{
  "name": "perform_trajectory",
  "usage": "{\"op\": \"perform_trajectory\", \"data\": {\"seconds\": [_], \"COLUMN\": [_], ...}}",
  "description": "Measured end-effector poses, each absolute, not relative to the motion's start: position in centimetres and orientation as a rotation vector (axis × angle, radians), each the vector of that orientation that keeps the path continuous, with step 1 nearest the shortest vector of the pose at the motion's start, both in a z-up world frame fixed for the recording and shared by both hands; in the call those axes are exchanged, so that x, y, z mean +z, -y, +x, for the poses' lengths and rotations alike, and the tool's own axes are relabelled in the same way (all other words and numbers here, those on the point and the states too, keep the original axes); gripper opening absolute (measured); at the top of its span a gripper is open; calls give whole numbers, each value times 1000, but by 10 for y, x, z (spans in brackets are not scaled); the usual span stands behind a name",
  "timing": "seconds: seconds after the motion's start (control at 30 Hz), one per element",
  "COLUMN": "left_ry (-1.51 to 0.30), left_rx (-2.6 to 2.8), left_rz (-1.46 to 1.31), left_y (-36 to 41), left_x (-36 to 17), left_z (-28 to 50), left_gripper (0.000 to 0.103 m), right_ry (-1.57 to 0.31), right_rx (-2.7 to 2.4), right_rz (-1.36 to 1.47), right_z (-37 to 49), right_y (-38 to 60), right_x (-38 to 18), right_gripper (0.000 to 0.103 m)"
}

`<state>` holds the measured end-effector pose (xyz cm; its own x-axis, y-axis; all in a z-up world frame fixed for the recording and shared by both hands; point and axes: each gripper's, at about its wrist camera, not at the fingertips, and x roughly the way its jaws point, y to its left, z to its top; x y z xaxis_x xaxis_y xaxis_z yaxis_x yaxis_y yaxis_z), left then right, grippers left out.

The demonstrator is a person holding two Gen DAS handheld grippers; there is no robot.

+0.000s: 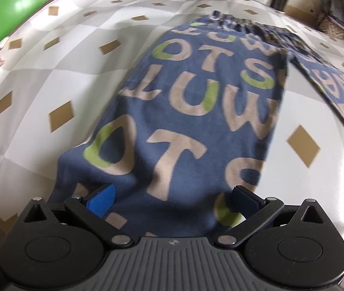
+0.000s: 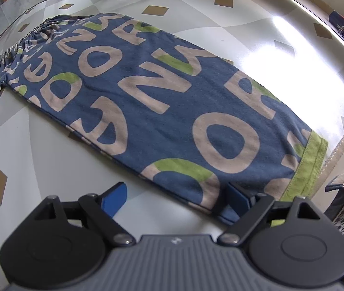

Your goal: Fold clothes

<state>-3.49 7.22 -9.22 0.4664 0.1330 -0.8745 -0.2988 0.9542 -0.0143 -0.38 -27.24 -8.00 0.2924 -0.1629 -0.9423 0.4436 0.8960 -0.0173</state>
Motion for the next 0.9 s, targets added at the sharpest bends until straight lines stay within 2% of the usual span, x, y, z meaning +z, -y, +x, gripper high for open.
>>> {"op": "perform_trajectory", "data": {"seconds": [0.9], "left_ry": [-1132], "left_rx": [527], "left_rz": [-464], "left_y": [-125], "left_x": [-96], "left_z": [-69], "left_gripper": [103], "right_ry": [-1220], "right_rx": [-399], "right_rz": [274], "right_z": [-4], "right_y": [269], "right_x": [-81], "right_gripper": [89]}}
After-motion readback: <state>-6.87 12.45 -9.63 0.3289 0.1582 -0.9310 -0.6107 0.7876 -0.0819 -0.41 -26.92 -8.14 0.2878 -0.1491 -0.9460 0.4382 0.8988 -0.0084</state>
